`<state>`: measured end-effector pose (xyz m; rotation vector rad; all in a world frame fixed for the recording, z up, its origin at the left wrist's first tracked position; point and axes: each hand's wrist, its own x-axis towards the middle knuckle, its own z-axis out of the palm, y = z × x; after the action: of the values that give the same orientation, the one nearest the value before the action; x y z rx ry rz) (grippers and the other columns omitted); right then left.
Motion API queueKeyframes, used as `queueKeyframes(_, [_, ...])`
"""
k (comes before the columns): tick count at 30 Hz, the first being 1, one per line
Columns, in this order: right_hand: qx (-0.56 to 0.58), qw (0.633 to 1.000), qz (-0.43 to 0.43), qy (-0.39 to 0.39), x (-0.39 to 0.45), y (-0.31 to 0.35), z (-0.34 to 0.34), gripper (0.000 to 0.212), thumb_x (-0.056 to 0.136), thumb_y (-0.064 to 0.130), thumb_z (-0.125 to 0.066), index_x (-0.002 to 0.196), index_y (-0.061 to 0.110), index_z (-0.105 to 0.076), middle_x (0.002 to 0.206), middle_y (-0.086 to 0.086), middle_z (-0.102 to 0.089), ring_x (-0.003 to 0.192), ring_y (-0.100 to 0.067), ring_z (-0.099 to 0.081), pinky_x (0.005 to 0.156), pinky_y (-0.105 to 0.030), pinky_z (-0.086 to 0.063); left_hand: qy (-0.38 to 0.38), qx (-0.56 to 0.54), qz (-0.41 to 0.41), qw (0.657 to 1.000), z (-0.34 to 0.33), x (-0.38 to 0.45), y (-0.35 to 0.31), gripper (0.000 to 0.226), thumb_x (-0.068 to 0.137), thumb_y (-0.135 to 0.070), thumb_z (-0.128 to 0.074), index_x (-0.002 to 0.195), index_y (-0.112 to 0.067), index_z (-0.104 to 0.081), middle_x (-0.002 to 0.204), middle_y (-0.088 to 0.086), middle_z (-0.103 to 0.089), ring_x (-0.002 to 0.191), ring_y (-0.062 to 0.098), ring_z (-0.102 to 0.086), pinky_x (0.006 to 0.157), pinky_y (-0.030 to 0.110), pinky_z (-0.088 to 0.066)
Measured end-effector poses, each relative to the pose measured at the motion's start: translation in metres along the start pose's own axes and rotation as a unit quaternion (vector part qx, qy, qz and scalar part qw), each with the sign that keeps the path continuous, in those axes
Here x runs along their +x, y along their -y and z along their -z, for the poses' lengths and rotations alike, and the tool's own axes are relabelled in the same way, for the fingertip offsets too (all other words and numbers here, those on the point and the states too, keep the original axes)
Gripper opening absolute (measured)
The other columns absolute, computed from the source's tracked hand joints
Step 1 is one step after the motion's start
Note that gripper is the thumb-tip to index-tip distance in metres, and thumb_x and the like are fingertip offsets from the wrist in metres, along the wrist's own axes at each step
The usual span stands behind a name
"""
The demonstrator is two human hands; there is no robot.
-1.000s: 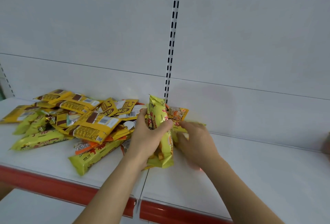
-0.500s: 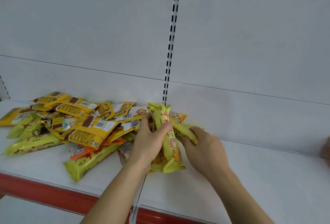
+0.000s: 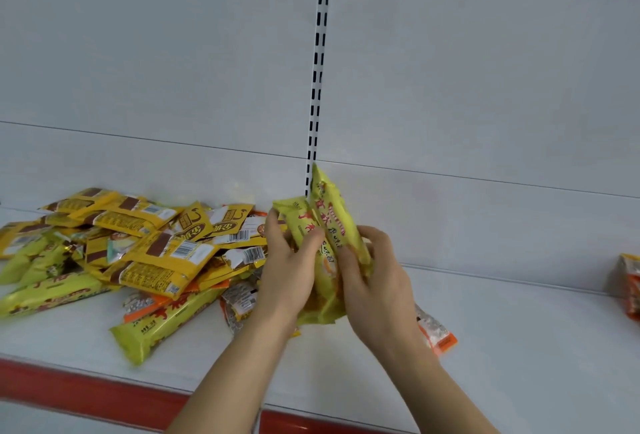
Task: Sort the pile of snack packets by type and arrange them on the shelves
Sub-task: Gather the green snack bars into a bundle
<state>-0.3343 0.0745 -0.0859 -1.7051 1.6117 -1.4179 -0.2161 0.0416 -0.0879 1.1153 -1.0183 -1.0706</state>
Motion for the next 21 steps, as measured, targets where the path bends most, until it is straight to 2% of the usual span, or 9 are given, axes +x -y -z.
queueKeyframes(2, [-0.024, 0.999, 0.023, 0.044, -0.007, 0.003, -0.006, 0.038, 0.103, 0.035, -0.045, 0.141, 0.036, -0.039, 0.108, 0.016, -0.062, 0.089, -0.006, -0.058, 0.072, -0.025, -0.041, 0.006, 0.029, -0.04, 0.999, 0.001, -0.001, -0.003, 0.075, 0.099, -0.049, -0.056, 0.157, -0.057, -0.009, 0.143, -0.032, -0.04, 0.128, 0.003, -0.046, 0.107, 0.036, -0.037])
queueKeyframes(5, [-0.075, 0.993, 0.033, 0.088, -0.01, 0.002, -0.008, 0.053, 0.106, 0.039, -0.036, 0.156, 0.034, -0.02, 0.137, 0.004, -0.056, 0.112, -0.015, -0.056, 0.078, -0.026, -0.038, 0.032, 0.095, -0.082, 0.992, 0.002, -0.002, -0.004, 0.064, 0.109, -0.04, -0.042, 0.16, -0.052, -0.004, 0.151, -0.033, -0.023, 0.131, -0.004, -0.032, 0.104, 0.025, -0.027])
queueKeyframes(8, [-0.099, 0.986, 0.064, 0.114, -0.013, 0.002, -0.005, 0.058, 0.106, 0.041, -0.033, 0.159, 0.034, -0.01, 0.156, 0.009, -0.039, 0.127, -0.012, -0.048, 0.089, -0.024, -0.04, 0.071, 0.102, -0.076, 0.989, 0.006, 0.0, -0.003, 0.076, 0.1, -0.042, -0.061, 0.16, -0.047, -0.016, 0.147, -0.033, -0.039, 0.123, -0.019, -0.043, 0.099, 0.014, -0.036])
queueKeyframes(10, [-0.082, 0.982, 0.078, 0.15, -0.013, 0.002, 0.0, 0.062, 0.104, 0.041, -0.038, 0.159, 0.037, -0.009, 0.158, 0.014, -0.033, 0.13, -0.006, -0.044, 0.093, -0.018, -0.038, 0.074, 0.1, -0.069, 0.99, 0.009, 0.004, 0.0, 0.092, 0.088, -0.043, -0.076, 0.16, -0.044, -0.02, 0.14, -0.026, -0.05, 0.119, -0.014, -0.051, 0.094, 0.014, -0.044])
queueKeyframes(12, [-0.062, 0.978, 0.072, 0.188, -0.011, 0.0, 0.007, 0.063, 0.102, 0.042, -0.042, 0.157, 0.042, -0.013, 0.155, 0.019, -0.036, 0.13, -0.001, -0.043, 0.101, -0.019, -0.038, 0.074, 0.094, -0.061, 0.991, 0.012, 0.005, 0.002, 0.102, 0.078, -0.05, -0.083, 0.159, -0.044, -0.021, 0.143, -0.021, -0.053, 0.125, -0.001, -0.056, 0.105, 0.028, -0.048])
queueKeyframes(14, [0.002, 0.976, 0.043, 0.212, -0.005, -0.006, 0.016, 0.06, 0.098, 0.045, -0.046, 0.154, 0.048, -0.023, 0.152, 0.021, -0.042, 0.131, 0.001, -0.045, 0.109, -0.027, -0.04, 0.071, 0.093, -0.057, 0.992, 0.014, 0.005, 0.003, 0.104, 0.076, -0.051, -0.084, 0.159, -0.044, -0.023, 0.141, -0.022, -0.053, 0.127, 0.002, -0.056, 0.108, 0.034, -0.048])
queueKeyframes(18, [0.173, 0.962, -0.041, 0.208, 0.009, -0.014, 0.028, 0.035, 0.105, 0.036, -0.044, 0.138, 0.042, -0.055, 0.129, 0.011, -0.066, 0.111, -0.015, -0.067, 0.096, -0.041, -0.054, 0.048, 0.11, -0.074, 0.99, 0.017, 0.006, 0.003, 0.096, 0.081, -0.04, -0.084, 0.157, -0.047, -0.025, 0.135, -0.024, -0.051, 0.119, -0.006, -0.054, 0.089, 0.017, -0.046])
queueKeyframes(20, [0.13, 0.977, -0.034, 0.163, 0.02, -0.022, 0.029, 0.031, 0.107, 0.029, -0.042, 0.129, 0.04, -0.061, 0.122, 0.009, -0.069, 0.107, -0.015, -0.068, 0.093, -0.038, -0.054, 0.037, 0.096, -0.061, 0.993, 0.019, 0.007, 0.004, 0.097, 0.081, -0.037, -0.085, 0.157, -0.046, -0.025, 0.135, -0.024, -0.052, 0.111, -0.014, -0.052, 0.08, 0.012, -0.043])
queueKeyframes(21, [0.044, 0.991, -0.019, 0.125, 0.029, -0.03, 0.029, 0.03, 0.106, 0.027, -0.043, 0.129, 0.037, -0.06, 0.124, 0.008, -0.068, 0.11, -0.014, -0.065, 0.095, -0.034, -0.052, 0.031, 0.088, -0.055, 0.994, 0.021, 0.007, 0.005, 0.097, 0.081, -0.035, -0.085, 0.157, -0.045, -0.026, 0.131, -0.027, -0.053, 0.106, -0.017, -0.052, 0.076, 0.011, -0.044])
